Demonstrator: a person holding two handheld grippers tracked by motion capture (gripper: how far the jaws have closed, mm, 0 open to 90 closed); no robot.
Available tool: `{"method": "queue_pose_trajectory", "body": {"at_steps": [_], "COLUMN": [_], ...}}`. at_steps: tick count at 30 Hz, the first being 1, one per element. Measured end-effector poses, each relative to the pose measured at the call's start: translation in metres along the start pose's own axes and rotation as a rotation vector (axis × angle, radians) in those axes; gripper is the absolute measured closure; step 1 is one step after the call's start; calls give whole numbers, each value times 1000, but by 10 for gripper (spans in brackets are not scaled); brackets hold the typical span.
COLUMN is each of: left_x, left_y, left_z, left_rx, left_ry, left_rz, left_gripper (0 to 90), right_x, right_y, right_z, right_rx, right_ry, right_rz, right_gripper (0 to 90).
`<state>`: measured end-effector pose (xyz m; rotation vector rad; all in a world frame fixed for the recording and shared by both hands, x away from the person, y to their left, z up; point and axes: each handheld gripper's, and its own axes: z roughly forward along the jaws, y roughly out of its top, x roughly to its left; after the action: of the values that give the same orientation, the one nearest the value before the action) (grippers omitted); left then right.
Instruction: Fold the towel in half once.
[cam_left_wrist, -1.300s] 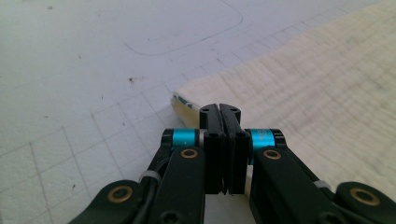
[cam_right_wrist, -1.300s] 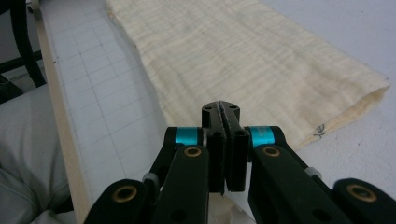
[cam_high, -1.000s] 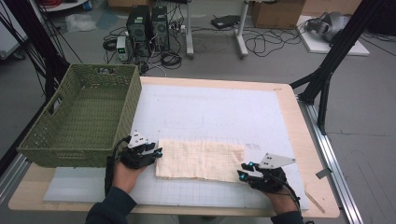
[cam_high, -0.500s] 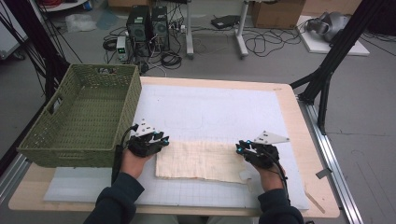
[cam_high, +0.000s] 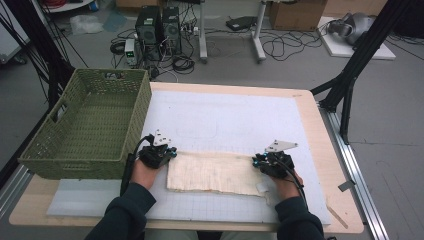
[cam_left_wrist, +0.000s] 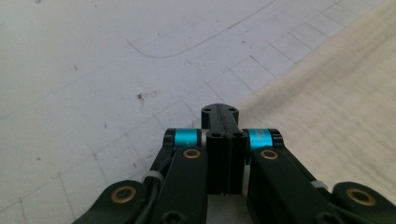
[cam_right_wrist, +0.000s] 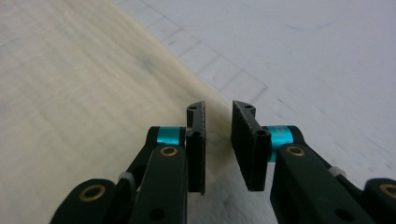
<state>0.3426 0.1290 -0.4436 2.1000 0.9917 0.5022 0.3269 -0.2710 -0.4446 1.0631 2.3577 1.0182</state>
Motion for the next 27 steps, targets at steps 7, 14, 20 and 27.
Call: {"method": "queue_pose_trajectory", "body": {"at_steps": [7, 14, 20, 27], "left_x": [11, 10, 8, 11], "left_y": [7, 3, 0, 2], "left_z": [-5, 14, 12, 8], "left_rx": [-130, -48, -51, -138], "left_ry": [22, -77, -91, -33], "left_rz": [-109, -107, -68, -87], "left_gripper": [697, 555, 849, 871], "right_x": [-13, -16, -18, -14], "right_y": [7, 9, 4, 8], "right_z": [-14, 2, 14, 9], "right_rx": [-98, -92, -32, -33], "right_ry": [-17, 25, 55, 34], "right_rz": [48, 46, 54, 5], "right_gripper": [584, 516, 642, 870]}}
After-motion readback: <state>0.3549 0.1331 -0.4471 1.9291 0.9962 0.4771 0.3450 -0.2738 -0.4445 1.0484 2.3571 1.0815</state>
